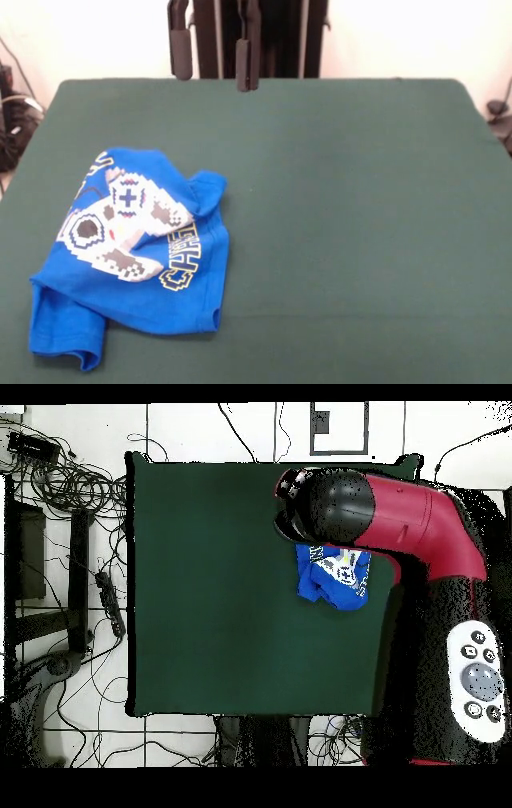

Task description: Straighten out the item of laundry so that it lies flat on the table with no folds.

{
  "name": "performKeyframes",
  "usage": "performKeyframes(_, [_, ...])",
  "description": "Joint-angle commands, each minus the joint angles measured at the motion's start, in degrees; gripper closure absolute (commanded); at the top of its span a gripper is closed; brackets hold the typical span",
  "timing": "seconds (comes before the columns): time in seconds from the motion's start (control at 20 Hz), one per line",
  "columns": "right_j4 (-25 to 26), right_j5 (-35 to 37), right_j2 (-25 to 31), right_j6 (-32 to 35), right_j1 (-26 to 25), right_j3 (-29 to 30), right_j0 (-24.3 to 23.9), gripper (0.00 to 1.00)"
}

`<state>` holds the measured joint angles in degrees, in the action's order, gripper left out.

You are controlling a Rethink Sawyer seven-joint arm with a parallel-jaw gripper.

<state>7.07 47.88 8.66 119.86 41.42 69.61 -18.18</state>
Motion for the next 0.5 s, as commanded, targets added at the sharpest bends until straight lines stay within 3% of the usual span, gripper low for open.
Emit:
performKeyframes(0.05, [-0.1,1.9,3.3,2.0,-8.7,-2.7,1.5,0.0])
performKeyframes(0.5, [0.2,-4.0,5.6,-1.2,-13.3,-3.2,0.2,0.0])
